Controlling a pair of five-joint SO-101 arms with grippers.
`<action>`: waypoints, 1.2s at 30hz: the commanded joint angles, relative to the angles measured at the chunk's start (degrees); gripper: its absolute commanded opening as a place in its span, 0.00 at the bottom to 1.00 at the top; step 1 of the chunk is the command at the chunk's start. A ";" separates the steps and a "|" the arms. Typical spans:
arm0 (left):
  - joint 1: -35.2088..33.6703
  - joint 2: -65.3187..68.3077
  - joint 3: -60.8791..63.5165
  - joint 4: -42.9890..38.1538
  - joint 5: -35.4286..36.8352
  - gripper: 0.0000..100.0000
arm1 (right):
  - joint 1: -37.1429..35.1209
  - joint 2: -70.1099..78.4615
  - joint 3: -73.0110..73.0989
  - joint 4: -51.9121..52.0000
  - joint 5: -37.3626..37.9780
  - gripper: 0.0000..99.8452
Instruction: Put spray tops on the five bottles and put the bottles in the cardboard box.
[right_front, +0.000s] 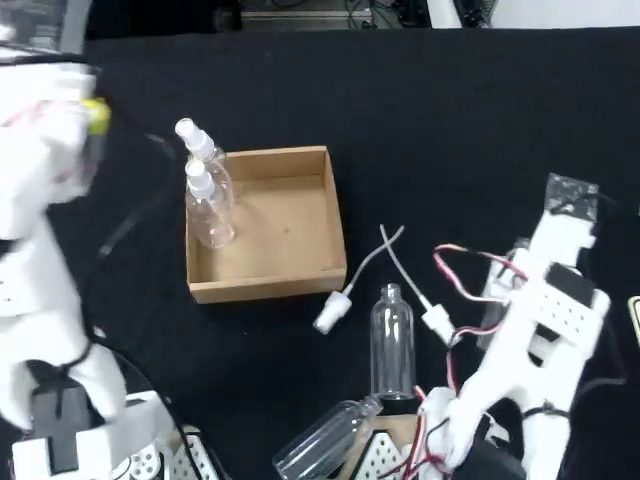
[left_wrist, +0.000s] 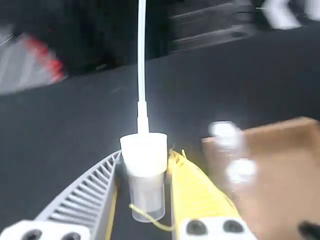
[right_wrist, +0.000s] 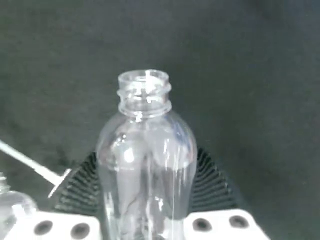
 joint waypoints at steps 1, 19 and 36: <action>-16.48 0.09 2.95 0.18 0.62 0.03 | -8.44 -9.27 -2.33 3.69 -4.40 0.04; -35.91 -6.68 82.24 -37.19 -16.62 0.03 | -12.13 -18.86 15.16 -13.01 -6.86 0.04; -36.09 11.16 77.76 -36.84 -17.67 0.05 | -1.93 -18.86 14.90 -13.01 0.44 0.04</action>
